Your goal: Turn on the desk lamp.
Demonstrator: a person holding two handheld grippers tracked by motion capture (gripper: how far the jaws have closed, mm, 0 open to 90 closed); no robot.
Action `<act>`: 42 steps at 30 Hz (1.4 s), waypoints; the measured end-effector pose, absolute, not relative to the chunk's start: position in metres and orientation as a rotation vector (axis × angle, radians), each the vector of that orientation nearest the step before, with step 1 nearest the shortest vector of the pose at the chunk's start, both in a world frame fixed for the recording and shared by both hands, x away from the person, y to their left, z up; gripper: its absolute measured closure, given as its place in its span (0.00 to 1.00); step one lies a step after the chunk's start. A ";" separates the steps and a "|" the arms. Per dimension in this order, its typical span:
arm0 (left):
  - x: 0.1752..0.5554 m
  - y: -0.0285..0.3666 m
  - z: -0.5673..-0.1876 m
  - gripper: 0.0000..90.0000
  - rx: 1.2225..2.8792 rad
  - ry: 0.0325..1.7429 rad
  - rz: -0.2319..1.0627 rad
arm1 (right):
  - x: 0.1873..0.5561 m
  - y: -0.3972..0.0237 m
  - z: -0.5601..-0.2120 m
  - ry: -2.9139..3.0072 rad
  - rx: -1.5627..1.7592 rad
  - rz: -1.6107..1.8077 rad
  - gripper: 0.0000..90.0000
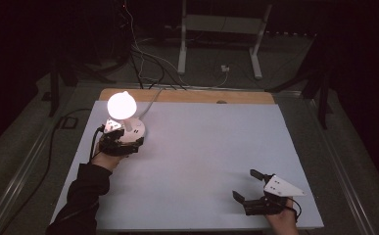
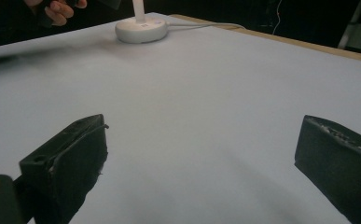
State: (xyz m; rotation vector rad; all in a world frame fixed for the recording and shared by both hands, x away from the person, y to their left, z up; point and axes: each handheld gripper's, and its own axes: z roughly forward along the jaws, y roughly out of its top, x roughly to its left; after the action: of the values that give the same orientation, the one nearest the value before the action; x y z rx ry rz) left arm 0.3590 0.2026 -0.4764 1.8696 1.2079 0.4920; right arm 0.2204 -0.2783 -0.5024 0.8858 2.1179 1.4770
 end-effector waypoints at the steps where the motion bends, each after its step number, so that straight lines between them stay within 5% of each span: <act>1: 0.357 0.203 -0.475 0.10 1.882 1.185 0.464 | 0.220 -0.278 -0.502 2.121 0.885 1.474 0.02; 6: 0.355 0.204 -0.471 0.01 1.879 1.146 0.411 | 0.221 -0.279 -0.503 2.117 0.891 1.479 0.02; 42: 0.298 0.231 -0.473 0.00 1.957 1.075 0.364 | 0.220 -0.276 -0.502 2.127 0.875 1.471 0.02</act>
State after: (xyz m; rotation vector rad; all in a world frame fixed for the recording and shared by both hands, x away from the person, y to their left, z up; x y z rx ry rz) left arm 0.2981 0.2305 -0.4734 1.9573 1.0748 0.3640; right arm 0.2203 -0.2763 -0.5022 0.8745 2.1274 1.4707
